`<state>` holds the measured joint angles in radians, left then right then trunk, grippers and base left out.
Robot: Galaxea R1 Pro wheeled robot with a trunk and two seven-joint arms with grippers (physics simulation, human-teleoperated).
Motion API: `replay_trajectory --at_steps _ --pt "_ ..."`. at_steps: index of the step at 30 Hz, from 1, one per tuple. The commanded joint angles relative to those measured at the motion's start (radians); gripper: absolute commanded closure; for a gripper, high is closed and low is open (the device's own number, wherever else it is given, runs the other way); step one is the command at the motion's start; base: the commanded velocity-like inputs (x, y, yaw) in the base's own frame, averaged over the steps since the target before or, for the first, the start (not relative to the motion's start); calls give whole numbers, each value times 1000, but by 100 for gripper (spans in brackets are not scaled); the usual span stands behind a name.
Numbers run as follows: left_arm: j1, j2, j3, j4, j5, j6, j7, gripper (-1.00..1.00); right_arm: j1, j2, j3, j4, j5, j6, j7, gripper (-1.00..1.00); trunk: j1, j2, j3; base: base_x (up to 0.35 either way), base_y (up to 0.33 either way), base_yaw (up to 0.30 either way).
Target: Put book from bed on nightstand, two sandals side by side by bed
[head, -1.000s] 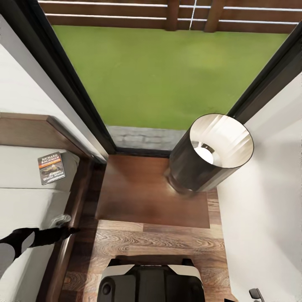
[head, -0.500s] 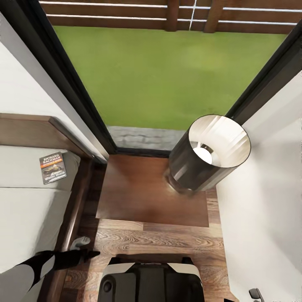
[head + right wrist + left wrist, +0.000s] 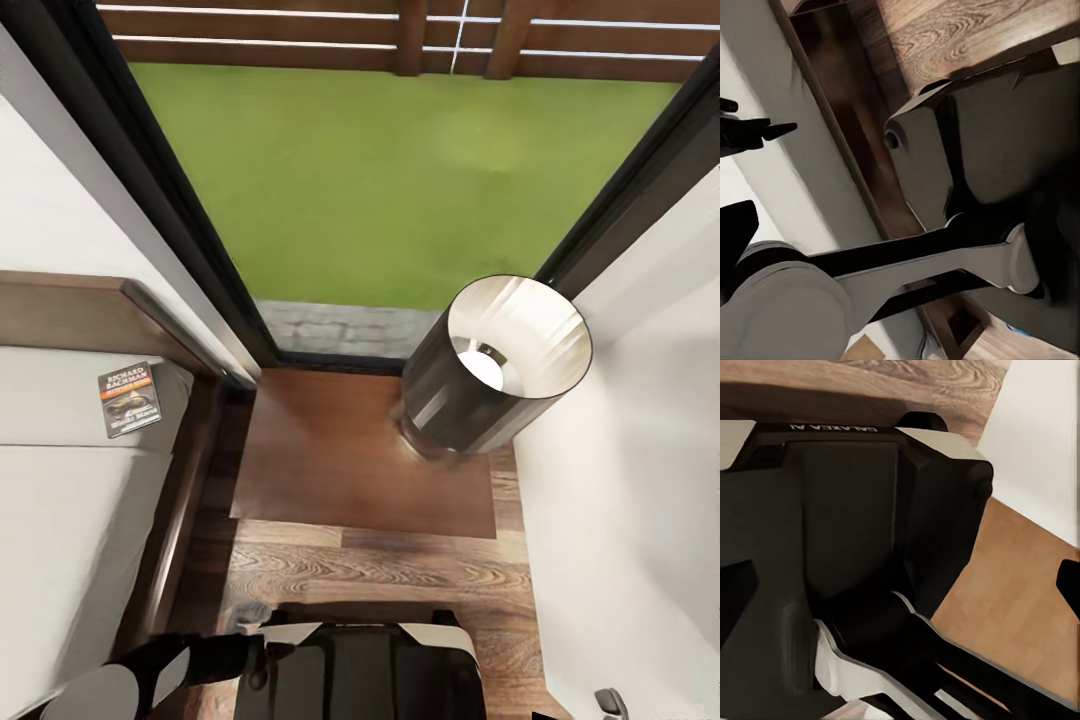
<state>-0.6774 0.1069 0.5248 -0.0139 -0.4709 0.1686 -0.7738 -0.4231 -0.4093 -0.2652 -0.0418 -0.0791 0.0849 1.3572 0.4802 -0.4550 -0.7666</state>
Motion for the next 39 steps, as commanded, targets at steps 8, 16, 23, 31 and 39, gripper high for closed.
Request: replay_trajectory --at_steps 8,16,23,31,39 --pt "11 -9 10 -1 -3 9 -6 -100 0 0 3 0 -8 9 -1 -100 -30 55 24 0 0 0" --pt "43 -16 15 0 4 6 -4 -100 0 0 3 0 -8 9 -1 -100 -30 55 24 0 0 0" --pt "49 -18 15 0 5 -1 -4 -100 0 0 3 0 -8 9 -1 -100 -30 55 24 0 0 0" --pt "52 -18 14 0 5 -1 -5 -100 0 2 4 0 -8 9 -1 -100 -30 55 24 0 0 0" --pt "53 -19 15 0 5 -1 -6 -100 0 7 4 0 -8 9 -87 -100 -30 55 24 0 0 0"
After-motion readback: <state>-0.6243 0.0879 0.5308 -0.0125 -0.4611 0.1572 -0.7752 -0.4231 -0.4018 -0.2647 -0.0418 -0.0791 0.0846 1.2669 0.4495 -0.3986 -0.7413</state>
